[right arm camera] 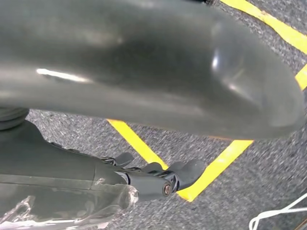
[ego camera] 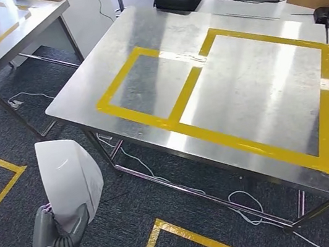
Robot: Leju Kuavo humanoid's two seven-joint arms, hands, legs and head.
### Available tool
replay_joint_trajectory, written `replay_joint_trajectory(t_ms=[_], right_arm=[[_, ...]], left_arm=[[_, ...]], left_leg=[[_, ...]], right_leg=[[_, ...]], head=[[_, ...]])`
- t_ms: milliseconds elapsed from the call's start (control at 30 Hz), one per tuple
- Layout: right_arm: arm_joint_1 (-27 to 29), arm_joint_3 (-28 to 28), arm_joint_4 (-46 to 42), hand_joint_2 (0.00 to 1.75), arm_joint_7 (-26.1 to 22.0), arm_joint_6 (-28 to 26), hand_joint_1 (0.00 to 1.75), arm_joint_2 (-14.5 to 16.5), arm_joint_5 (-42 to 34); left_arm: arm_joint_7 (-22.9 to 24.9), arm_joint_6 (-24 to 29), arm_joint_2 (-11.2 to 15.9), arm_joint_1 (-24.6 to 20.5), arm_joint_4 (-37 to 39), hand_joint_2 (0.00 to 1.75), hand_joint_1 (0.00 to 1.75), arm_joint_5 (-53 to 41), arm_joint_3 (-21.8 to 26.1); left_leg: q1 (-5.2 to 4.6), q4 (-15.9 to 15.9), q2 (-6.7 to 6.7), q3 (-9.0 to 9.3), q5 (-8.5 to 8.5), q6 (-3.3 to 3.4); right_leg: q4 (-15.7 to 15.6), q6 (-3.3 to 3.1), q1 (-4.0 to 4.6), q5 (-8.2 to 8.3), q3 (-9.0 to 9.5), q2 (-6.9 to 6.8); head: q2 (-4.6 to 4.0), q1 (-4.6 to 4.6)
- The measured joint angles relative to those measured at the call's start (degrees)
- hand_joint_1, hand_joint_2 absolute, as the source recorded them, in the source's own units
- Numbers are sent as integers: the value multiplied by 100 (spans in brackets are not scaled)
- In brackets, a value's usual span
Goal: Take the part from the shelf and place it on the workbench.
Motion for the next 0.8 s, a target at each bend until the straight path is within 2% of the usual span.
replay_joint_trajectory(t_ms=[67,133,167,200,233,267,333,367,400,433,500,567,600,633,700,800], right_arm=[[-6,-1,-3,0,-2,-3,0,-3,0],[-21,-2,-6,0,-3,-5,0,-3,1],[-27,-2,-7,0,-3,-4,0,-4,2],[-25,-2,-8,0,-3,-4,0,-5,2],[-19,-2,-8,0,-2,-5,0,-6,3],[-13,-2,-8,0,-2,-8,0,-7,7],[-7,-2,-8,0,-3,-24,0,-8,30],[-8,-2,-10,0,-4,-36,0,-10,44],[-6,-2,-13,0,-5,-50,0,-13,56],[-2,-2,-15,0,-7,-61,0,-15,61],[15,-2,-17,0,-8,-71,0,-19,63],[17,-2,-19,0,-11,-73,0,-20,67],[7,-2,-20,0,-16,-73,0,-21,74],[-3,-2,-21,0,-21,-73,0,-21,81],[-15,-2,-23,0,-27,-72,0,-21,93],[-15,-2,-23,0,-27,-71,0,-21,95]], left_arm=[[-3,2,3,-17,1,175,168,2,-24],[-5,3,11,-18,10,175,168,5,-37],[-4,4,16,-14,19,175,168,8,-40],[-4,4,21,-13,30,175,168,9,-41],[-4,5,25,-13,39,175,168,10,-42],[-4,8,27,-14,47,175,168,10,-43],[-4,16,30,-25,54,175,168,9,-48],[-4,22,29,-37,56,175,168,9,-53],[-3,26,29,-46,58,175,168,8,-58],[-3,30,29,-52,60,175,168,8,-64],[-3,36,33,-55,61,175,168,8,-74],[-4,42,37,-57,61,175,168,8,-79],[-4,46,37,-54,61,175,168,8,-80],[-4,48,38,-49,61,175,168,8,-81],[-4,49,40,-41,61,175,168,8,-82],[-4,49,41,-40,61,175,168,8,-82]], left_leg=[[20,190,-185,-60,-169,-62],[30,828,-434,-357,-523,-94],[30,1215,-483,-553,-680,-101],[30,1494,-508,-705,-748,-104],[32,1584,-520,-770,-700,-102],[35,1448,-528,-726,-541,-97],[54,735,-585,-412,-118,-97],[66,392,-640,-263,9,-84],[74,162,-688,-167,65,-62],[75,55,-727,-129,65,-30],[69,27,-715,-127,69,65],[76,8,-677,-111,81,149],[77,0,-651,-103,81,179],[70,0,-633,-99,75,198],[60,1,-608,-96,68,212],[57,1,-599,-96,65,216]], right_leg=[[-39,-69,-31,37,14,121],[-54,-109,-52,60,6,250],[-54,-117,-55,64,-3,322],[-53,-119,-55,66,-6,398],[-53,-117,-57,68,-6,475],[-53,-111,-61,70,-1,542],[-48,-79,-65,72,9,661],[-34,-51,-55,68,2,705],[-33,-17,-44,66,-8,743],[-40,20,-35,68,-20,764],[-73,87,-45,75,-37,773],[96,143,-43,-46,-114,601],[361,162,-38,-197,-231,477],[657,174,-32,-357,-371,359],[1075,184,-34,-564,-577,283],[1214,186,-34,-618,-647,276]], head=[[0,-14],[0,-44],[0,-54],[0,-59],[0,-58],[0,-58],[0,-66],[0,-78],[0,-85],[0,-93],[0,-91],[0,-66],[0,-51],[0,-35],[0,-30],[0,-29]])
